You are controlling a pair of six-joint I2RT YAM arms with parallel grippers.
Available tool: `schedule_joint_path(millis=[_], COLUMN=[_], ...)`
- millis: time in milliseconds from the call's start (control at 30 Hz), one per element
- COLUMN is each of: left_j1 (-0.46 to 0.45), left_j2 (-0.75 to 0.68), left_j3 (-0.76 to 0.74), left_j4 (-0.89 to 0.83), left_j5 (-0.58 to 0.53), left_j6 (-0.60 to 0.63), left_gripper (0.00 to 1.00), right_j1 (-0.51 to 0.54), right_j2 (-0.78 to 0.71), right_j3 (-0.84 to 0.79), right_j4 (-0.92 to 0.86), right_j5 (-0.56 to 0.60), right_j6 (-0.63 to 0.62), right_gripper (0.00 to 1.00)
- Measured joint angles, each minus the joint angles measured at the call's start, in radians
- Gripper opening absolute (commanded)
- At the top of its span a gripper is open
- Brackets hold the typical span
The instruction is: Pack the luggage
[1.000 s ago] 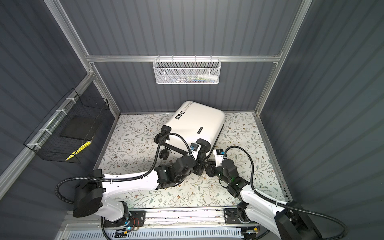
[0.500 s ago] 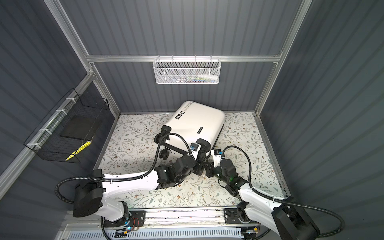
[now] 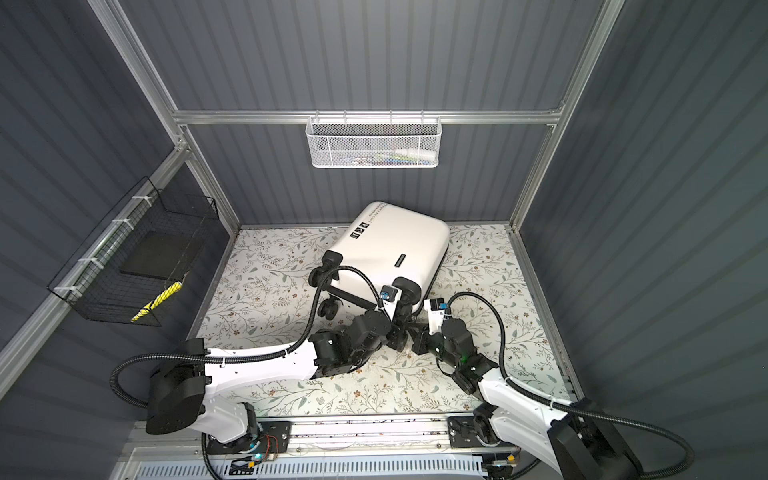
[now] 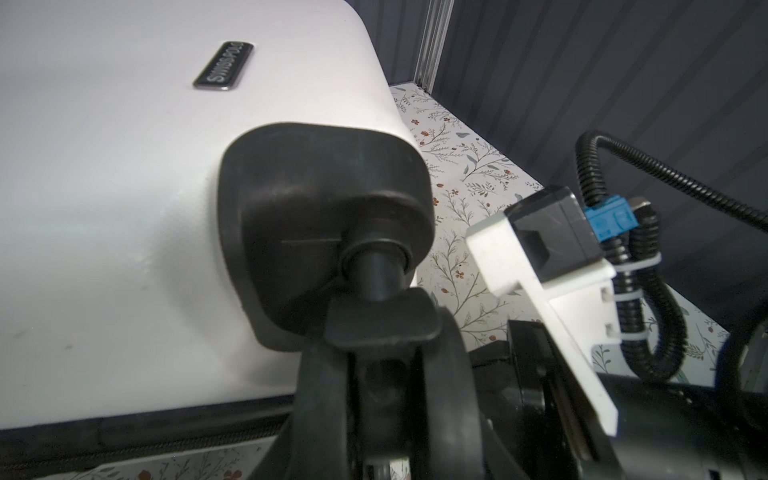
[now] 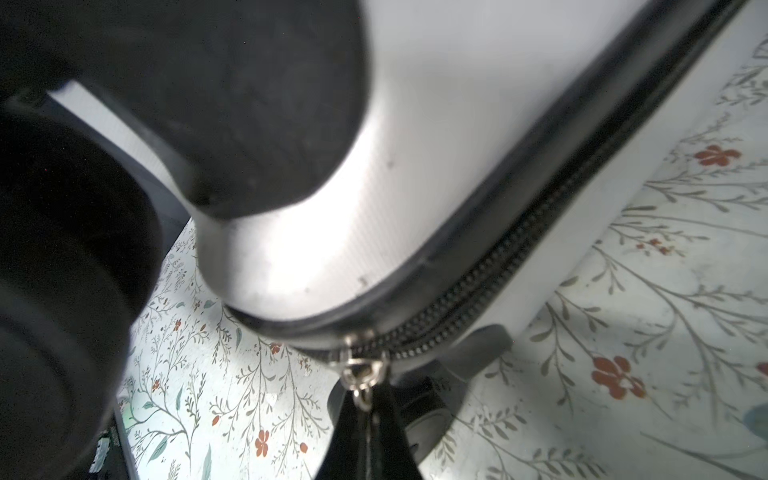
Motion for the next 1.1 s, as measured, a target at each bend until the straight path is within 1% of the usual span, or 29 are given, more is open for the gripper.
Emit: schedule_joint_path(millis=[133, 300, 433, 567, 700, 800, 900, 1100], left_j1=[0.000, 0.000, 0.000, 0.000, 0.000, -0.001, -0.003, -0.003], left_j2=[0.000, 0.000, -0.002, -0.019, -0.070, -0.119, -0.170, -0.295], left_j3=[0.000, -0.003, -0.006, -0.028, -0.072, -0.117, -0.163, -0.251], left_j4=[0.001, 0.005, 0.007, 0.019, 0.019, 0.019, 0.020, -0.016], left_j5=[0.006, 0.010, 0.020, 0.038, 0.073, 0.097, 0.114, 0.135], left_j6=[0.000, 0.000, 0.000, 0.000, -0.002, -0.010, -0.019, -0.033], left_gripper=[0.00, 0.00, 0.00, 0.00, 0.00, 0.00, 0.00, 0.00], right_j1=[0.000, -0.011, -0.051, -0.110, -0.175, -0.229, -0.269, -0.387], right_j2=[-0.040, -0.050, -0.035, 0.002, 0.053, 0.102, 0.144, 0.227], right_j3=[-0.010, -0.013, -0.010, 0.009, 0.037, 0.061, 0.072, 0.111], right_j4=[-0.031, -0.040, -0.029, -0.012, -0.002, 0.008, 0.026, 0.065], right_j5=[0.059, 0.121, 0.133, 0.110, 0.074, 0.053, -0.007, -0.078], right_j6=[0.026, 0.062, 0.093, 0.119, 0.134, 0.142, 0.154, 0.187], right_gripper=[0.00, 0.00, 0.00, 0.00, 0.00, 0.00, 0.00, 0.00])
